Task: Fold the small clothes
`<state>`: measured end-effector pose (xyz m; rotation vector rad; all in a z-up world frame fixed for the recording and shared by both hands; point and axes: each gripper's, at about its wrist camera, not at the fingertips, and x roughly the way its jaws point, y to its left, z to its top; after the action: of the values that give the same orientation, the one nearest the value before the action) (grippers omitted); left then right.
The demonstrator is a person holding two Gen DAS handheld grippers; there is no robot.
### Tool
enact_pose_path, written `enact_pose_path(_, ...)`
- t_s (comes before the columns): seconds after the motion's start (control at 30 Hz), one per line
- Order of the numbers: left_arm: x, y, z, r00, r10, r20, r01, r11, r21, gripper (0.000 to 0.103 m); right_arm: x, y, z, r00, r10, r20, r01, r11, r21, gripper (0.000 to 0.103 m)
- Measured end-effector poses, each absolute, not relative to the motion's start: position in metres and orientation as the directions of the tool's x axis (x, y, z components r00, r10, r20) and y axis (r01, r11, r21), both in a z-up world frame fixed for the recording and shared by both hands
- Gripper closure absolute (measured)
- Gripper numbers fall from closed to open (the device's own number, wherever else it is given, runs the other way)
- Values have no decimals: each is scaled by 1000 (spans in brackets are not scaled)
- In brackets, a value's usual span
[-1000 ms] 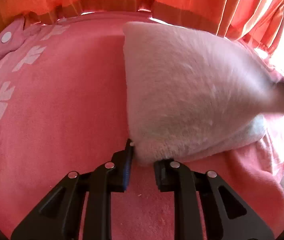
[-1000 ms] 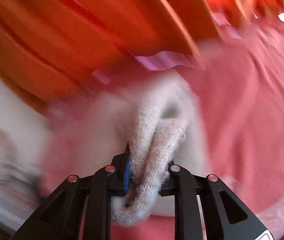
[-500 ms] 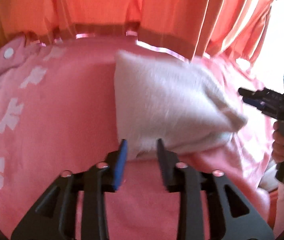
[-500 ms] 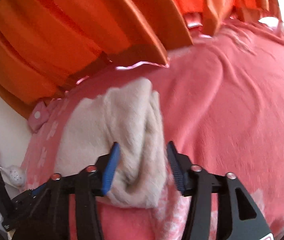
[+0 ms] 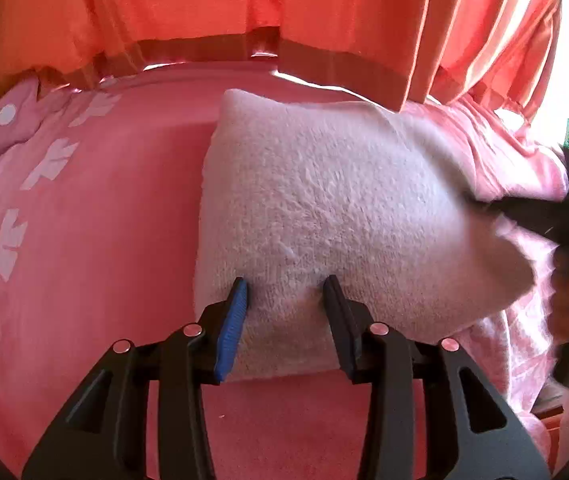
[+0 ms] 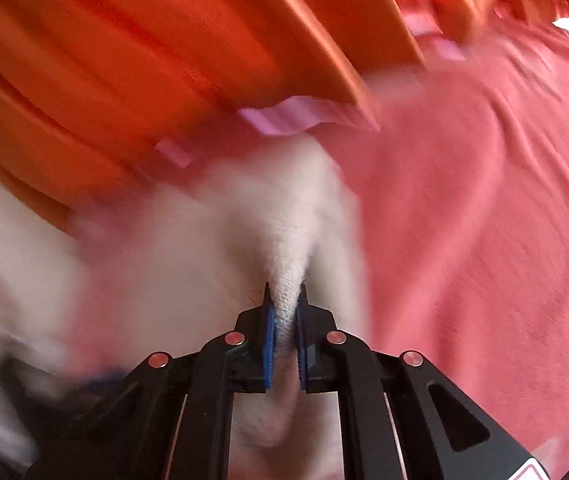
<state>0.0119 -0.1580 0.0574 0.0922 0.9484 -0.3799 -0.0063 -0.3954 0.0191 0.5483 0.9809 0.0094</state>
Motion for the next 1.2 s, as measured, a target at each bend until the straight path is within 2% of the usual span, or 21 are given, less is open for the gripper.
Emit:
enact_pose_path(0.1, 9, -162, 57, 539, -244, -806, 357, 933, -44, 64, -25, -399, 48, 631, 253, -734, 227, 844, 486, 91)
enact_pose_path(0.13, 10, -161, 57, 539, -244, -806, 354, 934, -46, 64, -35, -401, 59, 654, 256, -712, 219, 837, 502, 84)
enact_pose_path(0.17, 11, -159, 57, 537, -246, -807, 351, 935, -52, 64, -52, -400, 73, 681, 255, -686, 197, 839, 507, 84)
enact_pose_path(0.2, 12, -157, 57, 531, -256, -808, 348, 935, -67, 64, -61, -400, 76, 683, 255, -685, 192, 842, 505, 84)
enact_pose_path(0.23, 12, -157, 57, 528, -260, -808, 347, 935, -74, 64, -74, -397, 78, 678, 262, -687, 186, 843, 504, 78)
enact_pose_path(0.27, 12, -157, 58, 529, -260, -808, 349, 934, -72, 64, -81, -396, 77, 670, 273, -691, 182, 841, 510, 67)
enact_pose_path(0.3, 11, -157, 58, 533, -257, -806, 349, 935, -67, 64, -88, -392, 72, 651, 298, -698, 177, 835, 521, 63)
enact_pose_path(0.37, 8, -160, 57, 545, -248, -801, 349, 936, -52, 64, -95, -382, 64, 613, 340, -713, 157, 832, 531, 61)
enact_pose_path(0.5, 5, -160, 57, 552, -230, -802, 347, 937, -30, 64, -98, -356, 60, 597, 302, -743, 147, 869, 472, 54)
enact_pose_path(0.57, 5, -160, 57, 549, -226, -804, 348, 937, -25, 64, -99, -349, 65, 614, 299, -730, 129, 875, 467, 45)
enact_pose_path(0.6, 6, -160, 57, 548, -226, -805, 350, 937, -24, 64, -99, -346, 64, 615, 288, -735, 123, 885, 449, 45)
enact_pose_path(0.63, 6, -160, 57, 548, -225, -806, 350, 937, -23, 64, -95, -344, 61, 605, 267, -750, 127, 898, 422, 51)
enact_pose_path(0.67, 6, -160, 57, 548, -224, -806, 348, 937, -24, 64, -92, -342, 57, 586, 232, -776, 142, 914, 381, 74)
enact_pose_path(0.7, 6, -161, 58, 548, -221, -807, 347, 937, -21, 64, -91, -343, 55, 577, 212, -789, 153, 920, 360, 90)
enact_pose_path(0.83, 6, -159, 57, 547, -225, -806, 350, 937, -24, 63, -116, -371, 77, 679, 237, -695, 166, 872, 459, 93)
enact_pose_path(0.87, 6, -160, 57, 548, -226, -806, 351, 936, -24, 63, -118, -375, 71, 674, 242, -698, 176, 865, 470, 93)
enact_pose_path(0.97, 5, -162, 55, 550, -221, -806, 357, 934, -13, 63, -101, -377, 14, 520, 258, -815, 241, 871, 429, 93)
enact_pose_path(1.0, 4, -163, 55, 550, -218, -806, 358, 934, -8, 62, -101, -376, 8, 523, 265, -810, 241, 866, 439, 93)
enact_pose_path(1.13, 2, -163, 55, 554, -211, -805, 362, 932, 6, 62, -113, -381, 52, 619, 257, -742, 234, 842, 486, 89)
enact_pose_path(1.2, 4, -162, 56, 553, -214, -805, 359, 933, -2, 62, -115, -376, 81, 670, 199, -715, 225, 863, 452, 89)
